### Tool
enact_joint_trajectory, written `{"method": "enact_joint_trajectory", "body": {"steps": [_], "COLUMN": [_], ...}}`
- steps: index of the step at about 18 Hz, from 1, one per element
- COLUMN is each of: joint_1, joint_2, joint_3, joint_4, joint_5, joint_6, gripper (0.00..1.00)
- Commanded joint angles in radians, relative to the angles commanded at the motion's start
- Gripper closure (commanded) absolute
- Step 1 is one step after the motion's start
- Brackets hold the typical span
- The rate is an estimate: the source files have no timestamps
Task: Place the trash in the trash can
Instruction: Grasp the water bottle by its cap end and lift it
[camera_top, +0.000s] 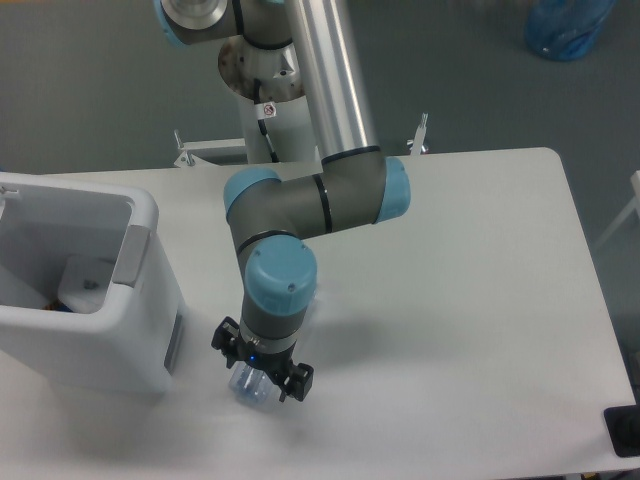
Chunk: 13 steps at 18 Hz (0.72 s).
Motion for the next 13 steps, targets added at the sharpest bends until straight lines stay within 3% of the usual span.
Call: {"method": "enact_joint_trajectory", "body": {"steps": [5, 13], "joint_1": [-0.031, -0.058], "joint_2": [-0.055, -0.066], "joint_3": [0.046, 0.046], "joint_4": [0.0, -0.011], "joint_5": [0.035, 0.113], "joint_6": [-0.077, -0.078], "gripper": [0.0, 0.0]}}
